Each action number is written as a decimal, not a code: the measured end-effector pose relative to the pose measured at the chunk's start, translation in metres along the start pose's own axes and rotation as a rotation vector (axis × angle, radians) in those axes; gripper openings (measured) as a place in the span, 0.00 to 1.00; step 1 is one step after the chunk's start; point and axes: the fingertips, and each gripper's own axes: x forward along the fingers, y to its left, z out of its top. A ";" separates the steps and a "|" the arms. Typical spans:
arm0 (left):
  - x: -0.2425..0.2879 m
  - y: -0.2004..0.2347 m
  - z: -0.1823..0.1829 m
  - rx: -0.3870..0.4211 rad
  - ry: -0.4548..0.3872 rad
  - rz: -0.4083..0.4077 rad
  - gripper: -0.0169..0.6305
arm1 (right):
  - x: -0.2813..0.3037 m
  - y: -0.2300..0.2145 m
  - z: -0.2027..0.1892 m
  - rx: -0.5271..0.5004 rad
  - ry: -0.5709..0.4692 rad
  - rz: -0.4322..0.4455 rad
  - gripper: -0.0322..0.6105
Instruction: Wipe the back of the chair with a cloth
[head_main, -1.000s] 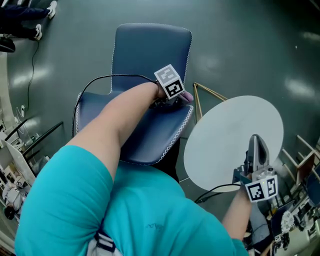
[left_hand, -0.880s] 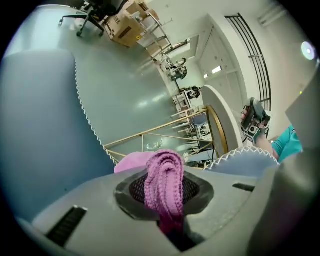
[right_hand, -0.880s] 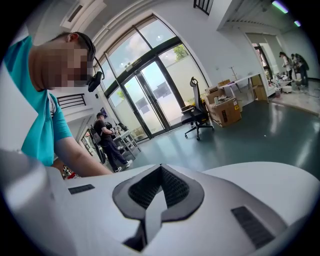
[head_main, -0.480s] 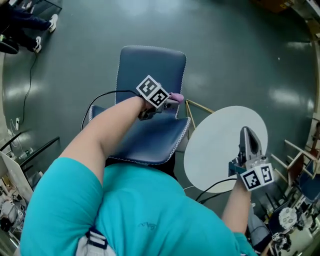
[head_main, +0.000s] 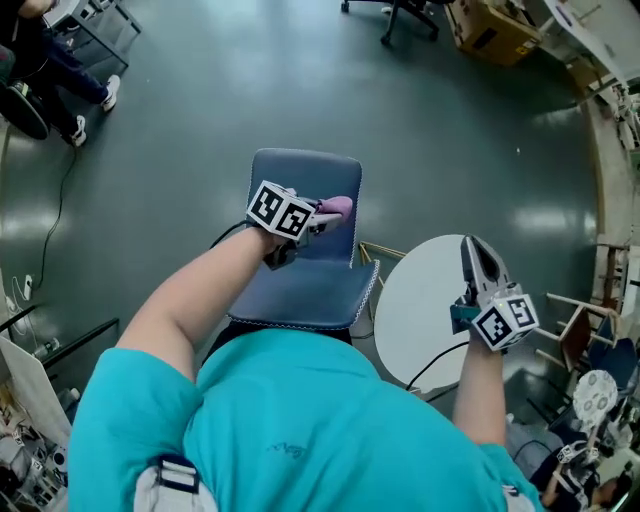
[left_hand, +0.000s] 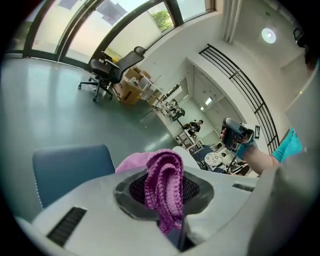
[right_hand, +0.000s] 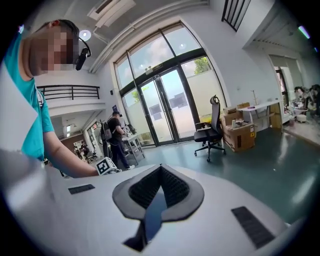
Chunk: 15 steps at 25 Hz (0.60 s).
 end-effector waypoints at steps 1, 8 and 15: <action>-0.015 -0.004 0.005 0.009 -0.023 0.007 0.12 | 0.003 0.010 0.006 -0.014 -0.005 0.003 0.04; -0.132 -0.036 0.009 0.046 -0.188 0.038 0.12 | 0.018 0.101 0.025 -0.089 0.006 0.032 0.04; -0.257 -0.071 0.005 0.139 -0.323 0.074 0.12 | 0.035 0.196 0.037 -0.147 0.000 0.039 0.04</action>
